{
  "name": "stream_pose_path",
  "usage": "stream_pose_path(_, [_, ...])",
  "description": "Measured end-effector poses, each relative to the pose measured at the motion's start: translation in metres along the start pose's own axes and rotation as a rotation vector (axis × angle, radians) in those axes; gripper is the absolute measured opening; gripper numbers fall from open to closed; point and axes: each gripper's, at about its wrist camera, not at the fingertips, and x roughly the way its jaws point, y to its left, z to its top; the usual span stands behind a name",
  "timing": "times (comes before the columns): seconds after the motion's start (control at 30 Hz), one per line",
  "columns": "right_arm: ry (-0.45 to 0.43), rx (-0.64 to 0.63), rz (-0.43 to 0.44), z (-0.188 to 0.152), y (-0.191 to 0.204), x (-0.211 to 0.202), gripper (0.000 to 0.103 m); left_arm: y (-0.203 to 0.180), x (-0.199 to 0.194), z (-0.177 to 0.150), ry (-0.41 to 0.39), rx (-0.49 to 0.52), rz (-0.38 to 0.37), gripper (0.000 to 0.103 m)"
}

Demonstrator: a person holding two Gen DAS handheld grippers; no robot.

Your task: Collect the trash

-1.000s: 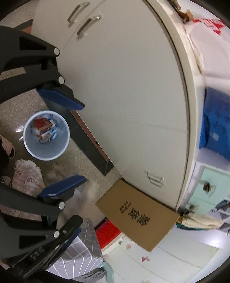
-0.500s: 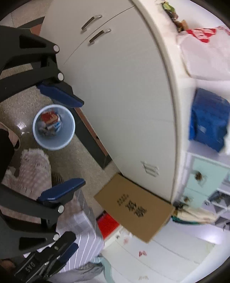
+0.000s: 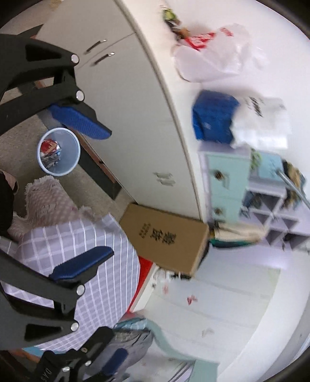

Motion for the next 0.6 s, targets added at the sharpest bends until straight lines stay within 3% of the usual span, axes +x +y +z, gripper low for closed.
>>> stream_pose_path(0.1, [-0.04,-0.004,-0.02,-0.001,-0.007,-0.033,0.092,-0.023,-0.033,-0.002,-0.053,0.034,-0.021,0.09])
stream_pose_path(0.27, [-0.107,0.011,-0.068,-0.008,-0.016,-0.075,0.094,-0.051,-0.076,-0.007,-0.155,0.099,0.012,0.094])
stream_pose_path(0.6, [-0.156,0.042,-0.072,-0.016,-0.023,-0.104,0.095,-0.07,-0.118,-0.012,-0.258,0.123,0.042,0.096])
